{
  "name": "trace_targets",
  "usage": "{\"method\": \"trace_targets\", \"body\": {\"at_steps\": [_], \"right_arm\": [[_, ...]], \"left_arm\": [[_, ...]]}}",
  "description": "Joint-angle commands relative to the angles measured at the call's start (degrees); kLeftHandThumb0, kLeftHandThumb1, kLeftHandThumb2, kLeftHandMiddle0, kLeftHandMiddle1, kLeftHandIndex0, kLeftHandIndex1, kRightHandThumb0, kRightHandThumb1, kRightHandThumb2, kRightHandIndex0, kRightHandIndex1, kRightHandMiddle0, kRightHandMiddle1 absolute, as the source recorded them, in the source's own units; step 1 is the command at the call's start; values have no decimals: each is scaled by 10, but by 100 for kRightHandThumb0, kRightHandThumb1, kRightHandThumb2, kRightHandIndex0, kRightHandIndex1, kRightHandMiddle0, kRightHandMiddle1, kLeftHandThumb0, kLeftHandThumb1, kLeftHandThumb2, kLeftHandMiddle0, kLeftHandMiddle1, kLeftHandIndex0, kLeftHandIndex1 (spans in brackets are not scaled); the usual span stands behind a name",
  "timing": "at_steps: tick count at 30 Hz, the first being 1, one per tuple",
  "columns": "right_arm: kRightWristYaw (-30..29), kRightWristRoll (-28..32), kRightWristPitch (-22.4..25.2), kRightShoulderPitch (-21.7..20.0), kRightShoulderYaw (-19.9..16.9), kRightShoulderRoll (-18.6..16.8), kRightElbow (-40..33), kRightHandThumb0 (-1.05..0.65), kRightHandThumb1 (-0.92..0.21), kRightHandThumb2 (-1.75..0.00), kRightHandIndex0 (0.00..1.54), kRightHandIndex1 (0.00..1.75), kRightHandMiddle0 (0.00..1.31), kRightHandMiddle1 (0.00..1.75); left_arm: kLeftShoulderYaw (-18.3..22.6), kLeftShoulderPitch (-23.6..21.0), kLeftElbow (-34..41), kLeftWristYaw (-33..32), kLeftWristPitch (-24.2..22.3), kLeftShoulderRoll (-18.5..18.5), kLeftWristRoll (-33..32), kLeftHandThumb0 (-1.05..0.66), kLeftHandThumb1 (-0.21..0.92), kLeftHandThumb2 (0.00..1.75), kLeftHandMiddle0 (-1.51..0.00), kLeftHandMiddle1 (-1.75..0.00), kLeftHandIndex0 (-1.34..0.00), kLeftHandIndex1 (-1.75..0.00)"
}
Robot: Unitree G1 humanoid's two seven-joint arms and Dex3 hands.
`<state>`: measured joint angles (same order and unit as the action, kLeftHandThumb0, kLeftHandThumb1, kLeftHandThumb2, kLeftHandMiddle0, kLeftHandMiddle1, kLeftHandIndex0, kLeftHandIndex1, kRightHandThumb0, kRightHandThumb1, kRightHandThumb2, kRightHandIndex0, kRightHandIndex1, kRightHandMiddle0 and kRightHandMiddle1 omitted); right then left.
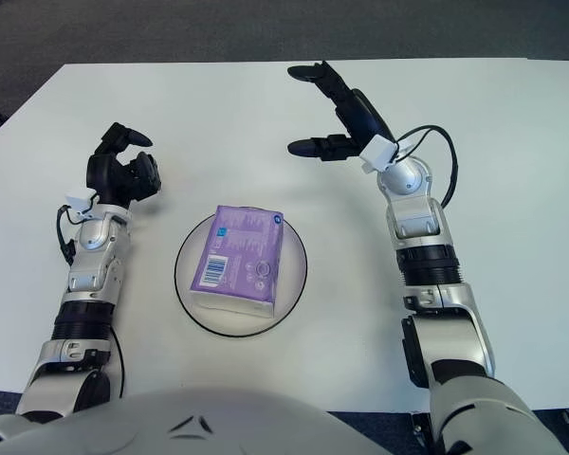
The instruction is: Put the tissue paper into the plate.
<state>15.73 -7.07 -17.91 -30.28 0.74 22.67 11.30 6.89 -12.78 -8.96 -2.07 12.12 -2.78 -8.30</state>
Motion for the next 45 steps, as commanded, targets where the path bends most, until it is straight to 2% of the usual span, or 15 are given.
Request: {"method": "trace_targets", "body": {"at_steps": [1,13,15,18,19,21,24,27,36,45], "right_arm": [[-14,6,18,9,-12,-7,-11,-66,-92,-33,28,8,0,59],[-47,9,45,51,-35,-15,-7,-64,-92,-59,36,12,0,73],[-60,20,61,63,-46,-26,-13,-62,-92,-62,36,26,0,83],[-73,47,86,82,-65,-44,-28,-57,-92,-67,31,64,0,106],[-78,60,100,86,-73,-53,-34,-56,-92,-68,30,69,0,110],[-87,77,122,90,-83,-66,-44,-52,-92,-71,30,86,0,130],[-99,98,149,96,-95,-83,-59,-40,-92,-59,33,99,12,160],[-108,114,167,104,-104,-97,-71,-37,-92,-55,33,108,17,170],[-113,154,199,134,-123,-120,-85,-35,-92,-52,35,138,20,174],[-120,174,233,153,-133,-132,-103,-38,-74,-78,58,160,31,175]], "left_arm": [[-9,93,-35,0,-7,31,5,-44,44,117,-130,-175,-52,-175],[-11,92,-30,1,-7,33,1,-44,43,117,-129,-175,-52,-175],[-11,92,-30,2,-6,32,0,-44,43,117,-129,-175,-52,-175],[-9,92,-30,4,-5,31,-2,-44,43,118,-129,-175,-53,-175],[-8,91,-30,5,-5,30,-4,-44,43,118,-129,-175,-53,-175],[-6,89,-30,6,-4,30,-6,-44,43,118,-129,-175,-53,-175],[-5,89,-28,8,-4,30,-8,-45,43,118,-129,-175,-53,-175],[-3,90,-26,8,-4,31,-10,-45,42,118,-129,-175,-53,-175],[-2,93,-8,1,-15,31,-9,-45,42,119,-129,-175,-53,-175],[-3,98,8,1,-25,32,-9,-45,42,119,-128,-175,-53,-175]]}}
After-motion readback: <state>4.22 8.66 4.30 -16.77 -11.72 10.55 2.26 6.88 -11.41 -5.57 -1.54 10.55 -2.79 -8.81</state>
